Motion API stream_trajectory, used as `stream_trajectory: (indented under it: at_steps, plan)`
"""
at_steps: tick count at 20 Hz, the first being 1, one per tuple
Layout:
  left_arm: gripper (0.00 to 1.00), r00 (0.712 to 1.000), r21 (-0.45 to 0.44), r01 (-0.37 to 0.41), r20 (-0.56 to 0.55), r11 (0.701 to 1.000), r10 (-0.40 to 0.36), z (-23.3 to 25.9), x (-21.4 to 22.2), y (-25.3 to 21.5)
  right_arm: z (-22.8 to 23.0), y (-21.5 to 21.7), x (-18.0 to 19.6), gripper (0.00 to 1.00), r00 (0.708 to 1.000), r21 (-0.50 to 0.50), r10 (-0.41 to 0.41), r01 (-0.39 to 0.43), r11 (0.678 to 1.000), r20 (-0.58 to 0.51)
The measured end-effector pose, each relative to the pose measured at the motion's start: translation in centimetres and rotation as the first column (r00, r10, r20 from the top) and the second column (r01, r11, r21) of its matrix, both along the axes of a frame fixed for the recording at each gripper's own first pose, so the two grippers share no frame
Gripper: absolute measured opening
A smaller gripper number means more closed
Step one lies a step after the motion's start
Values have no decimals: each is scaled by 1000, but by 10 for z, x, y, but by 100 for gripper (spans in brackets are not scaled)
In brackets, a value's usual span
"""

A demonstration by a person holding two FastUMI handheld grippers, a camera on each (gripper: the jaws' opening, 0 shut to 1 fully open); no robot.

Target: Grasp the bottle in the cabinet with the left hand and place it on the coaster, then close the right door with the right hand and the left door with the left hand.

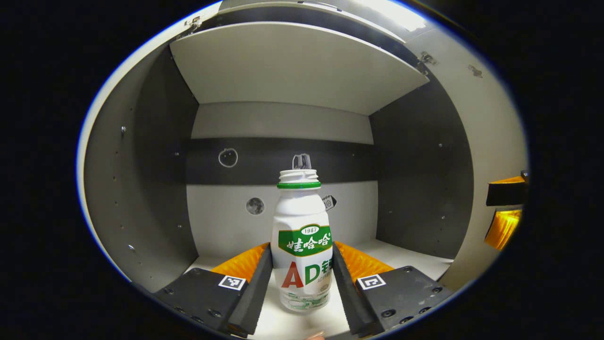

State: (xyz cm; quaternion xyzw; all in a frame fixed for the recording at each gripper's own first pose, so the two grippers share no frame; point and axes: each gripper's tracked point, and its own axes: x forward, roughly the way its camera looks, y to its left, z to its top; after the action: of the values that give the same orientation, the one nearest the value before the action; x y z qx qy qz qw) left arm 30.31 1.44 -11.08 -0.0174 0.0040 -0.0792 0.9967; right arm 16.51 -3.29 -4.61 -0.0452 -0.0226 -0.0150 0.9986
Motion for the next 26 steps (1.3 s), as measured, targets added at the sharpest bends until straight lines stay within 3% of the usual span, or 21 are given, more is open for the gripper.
stream_trajectory:
  at_steps: [5,11,21,26]
  plan:
    - [71,999,-11,-22,47,1000,23,35,-56,7,17,11,-32,98,1000,-15,-6,7,1000,22]
    - [71,999,-12,-19,45,1000,20,41,-141,12,18,38,-79,98,1000,7,12,-12,1000,25]
    - [71,997,-61,64,-42,996,-66,4,-264,-3,-3,38,-168,98,993,-50,-114,113,992,-31]
    - [71,997,-47,39,-64,998,-42,-34,-307,-19,-27,23,-184,97,992,-74,-101,96,993,-80]
